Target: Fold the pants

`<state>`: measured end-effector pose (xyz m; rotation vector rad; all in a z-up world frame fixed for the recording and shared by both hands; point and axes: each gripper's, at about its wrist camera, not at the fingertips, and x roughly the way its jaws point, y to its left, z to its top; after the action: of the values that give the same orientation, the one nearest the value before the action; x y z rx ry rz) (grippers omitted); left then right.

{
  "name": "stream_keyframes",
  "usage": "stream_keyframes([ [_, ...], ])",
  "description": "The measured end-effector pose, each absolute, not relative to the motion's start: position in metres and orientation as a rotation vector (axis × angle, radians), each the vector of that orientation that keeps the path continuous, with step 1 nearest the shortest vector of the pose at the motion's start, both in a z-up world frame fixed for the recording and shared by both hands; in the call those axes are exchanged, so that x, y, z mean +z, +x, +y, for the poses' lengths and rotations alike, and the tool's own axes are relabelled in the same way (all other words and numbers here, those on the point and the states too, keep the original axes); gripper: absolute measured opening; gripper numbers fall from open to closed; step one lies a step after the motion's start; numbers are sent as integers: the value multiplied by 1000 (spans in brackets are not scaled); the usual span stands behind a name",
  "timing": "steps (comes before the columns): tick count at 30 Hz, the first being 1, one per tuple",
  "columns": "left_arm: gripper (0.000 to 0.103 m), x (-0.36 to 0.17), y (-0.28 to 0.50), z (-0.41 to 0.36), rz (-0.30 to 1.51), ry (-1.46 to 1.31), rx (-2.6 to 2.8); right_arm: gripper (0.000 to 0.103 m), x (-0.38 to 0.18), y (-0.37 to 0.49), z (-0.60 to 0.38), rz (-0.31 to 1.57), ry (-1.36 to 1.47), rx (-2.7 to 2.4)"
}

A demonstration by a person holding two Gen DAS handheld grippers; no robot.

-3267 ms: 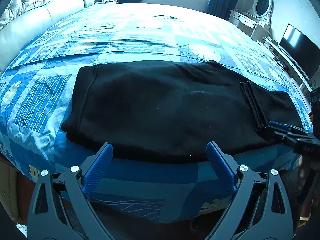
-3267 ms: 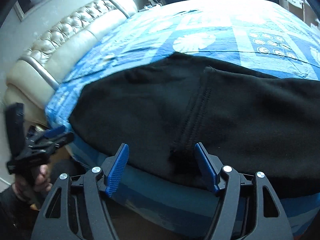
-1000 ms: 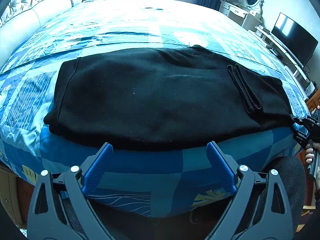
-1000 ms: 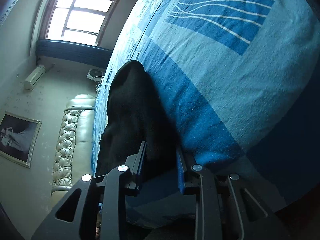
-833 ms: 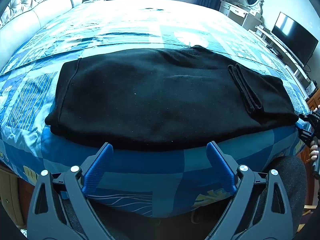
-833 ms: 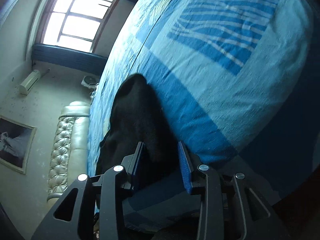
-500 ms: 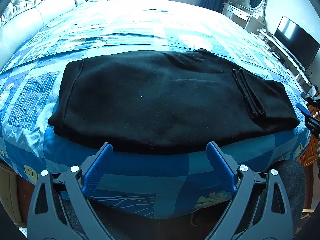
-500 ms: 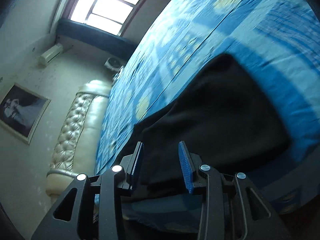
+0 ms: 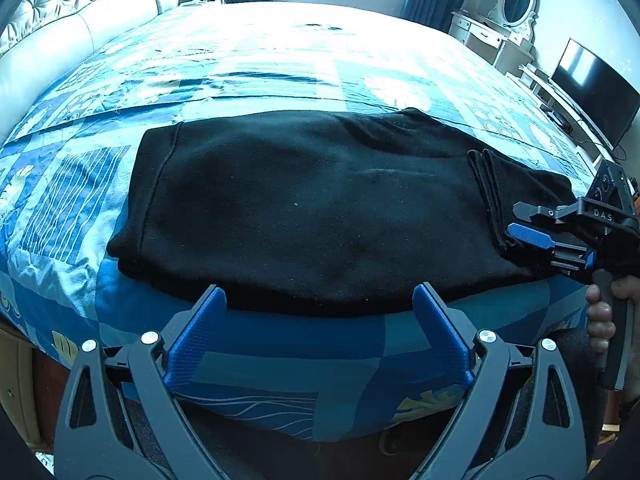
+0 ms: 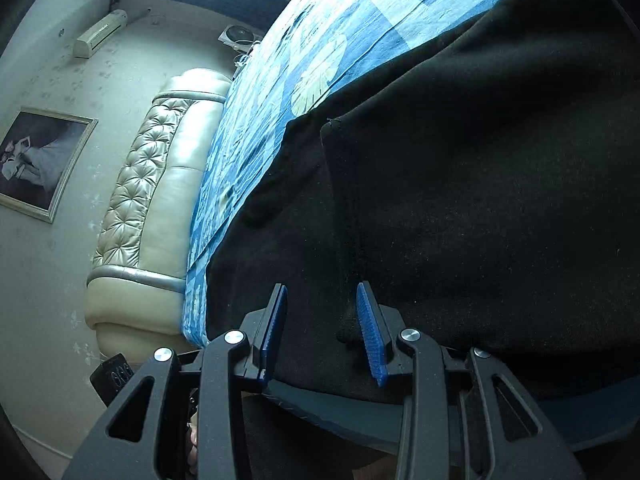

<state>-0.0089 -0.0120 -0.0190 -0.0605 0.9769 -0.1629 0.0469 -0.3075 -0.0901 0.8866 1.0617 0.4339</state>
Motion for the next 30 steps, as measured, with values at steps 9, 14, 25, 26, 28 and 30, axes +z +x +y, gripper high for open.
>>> stream_keyframes([
  [9, 94, -21, -9, -13, 986, -52, -147, 43, -80, 38, -314, 1017, 867, 451],
  [14, 94, -22, -7, -11, 987, -52, -139, 60, -60, 20, -326, 928, 828, 423],
  [25, 94, -26, -5, -7, 994, -49, -129, 81, -44, -5, -339, 891, 602, 240],
  [26, 94, -26, -5, -7, 996, -49, -127, 83, -45, -5, -340, 889, 593, 244],
  [28, 94, -27, -4, -6, 998, -49, -122, 86, -45, -3, -337, 887, 579, 246],
  [30, 94, -28, -4, -6, 1000, -48, -118, 86, -44, -1, -333, 891, 550, 241],
])
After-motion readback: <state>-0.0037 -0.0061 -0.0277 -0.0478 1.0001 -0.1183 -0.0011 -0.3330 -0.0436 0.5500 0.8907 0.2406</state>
